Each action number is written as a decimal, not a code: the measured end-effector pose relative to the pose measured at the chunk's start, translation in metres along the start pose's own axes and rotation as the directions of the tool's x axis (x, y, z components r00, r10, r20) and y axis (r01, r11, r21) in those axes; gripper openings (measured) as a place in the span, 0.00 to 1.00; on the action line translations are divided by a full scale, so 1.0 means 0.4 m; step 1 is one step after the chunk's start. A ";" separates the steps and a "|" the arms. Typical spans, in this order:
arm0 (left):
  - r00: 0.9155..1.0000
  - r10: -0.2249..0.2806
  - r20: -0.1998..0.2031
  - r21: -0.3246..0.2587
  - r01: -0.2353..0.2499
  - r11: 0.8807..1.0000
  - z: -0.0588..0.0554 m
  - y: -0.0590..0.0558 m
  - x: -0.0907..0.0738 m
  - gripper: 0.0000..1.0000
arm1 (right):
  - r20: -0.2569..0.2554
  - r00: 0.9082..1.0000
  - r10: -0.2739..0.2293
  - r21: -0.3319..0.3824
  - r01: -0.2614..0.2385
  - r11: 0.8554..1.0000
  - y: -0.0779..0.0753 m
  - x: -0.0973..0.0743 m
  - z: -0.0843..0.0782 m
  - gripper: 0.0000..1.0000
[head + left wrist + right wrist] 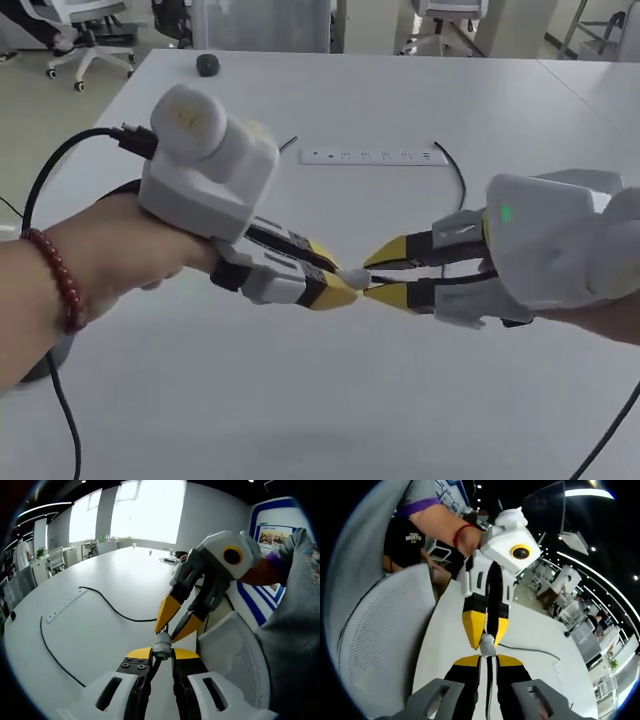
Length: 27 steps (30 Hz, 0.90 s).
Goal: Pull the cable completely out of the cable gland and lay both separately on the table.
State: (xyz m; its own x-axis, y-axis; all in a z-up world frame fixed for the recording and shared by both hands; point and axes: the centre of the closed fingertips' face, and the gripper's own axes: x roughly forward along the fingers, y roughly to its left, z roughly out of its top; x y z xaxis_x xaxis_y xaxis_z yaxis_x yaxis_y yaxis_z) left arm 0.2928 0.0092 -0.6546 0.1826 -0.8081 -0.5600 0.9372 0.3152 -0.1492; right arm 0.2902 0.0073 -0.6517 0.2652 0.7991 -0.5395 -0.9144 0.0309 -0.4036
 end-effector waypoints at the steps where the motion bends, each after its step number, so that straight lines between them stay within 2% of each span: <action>1: 1.000 0.001 0.003 0.000 -0.001 1.000 0.001 0.001 -0.002 0.15 | -0.004 1.000 -0.006 0.000 0.006 1.000 -0.003 -0.002 -0.001 0.07; 5: 1.000 0.006 0.000 0.014 -0.006 1.000 0.000 0.001 -0.005 0.15 | 0.001 1.000 -0.015 0.010 0.015 1.000 -0.008 -0.010 0.003 0.03; 10: 1.000 0.001 -0.008 0.060 0.000 0.998 -0.001 -0.004 -0.002 0.15 | 0.000 1.000 0.003 0.030 -0.003 1.000 0.003 -0.011 0.008 0.00; 15: 1.000 0.000 -0.024 0.085 0.003 0.996 -0.010 -0.009 0.003 0.15 | -0.021 1.000 0.016 -0.012 -0.017 1.000 0.019 -0.002 0.006 0.00; 27: 1.000 0.016 -0.013 0.110 -0.014 0.994 -0.019 -0.003 -0.011 0.15 | -0.060 0.998 0.006 0.003 -0.006 1.000 0.016 -0.024 -0.029 0.00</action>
State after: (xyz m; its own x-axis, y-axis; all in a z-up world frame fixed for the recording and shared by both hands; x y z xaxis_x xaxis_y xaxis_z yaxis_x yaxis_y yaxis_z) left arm 0.2885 0.0161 -0.6583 0.1933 -0.7965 -0.5729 0.9615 0.2700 -0.0510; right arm 0.2854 -0.0070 -0.6577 0.2775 0.7617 -0.5855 -0.9168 0.0277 -0.3984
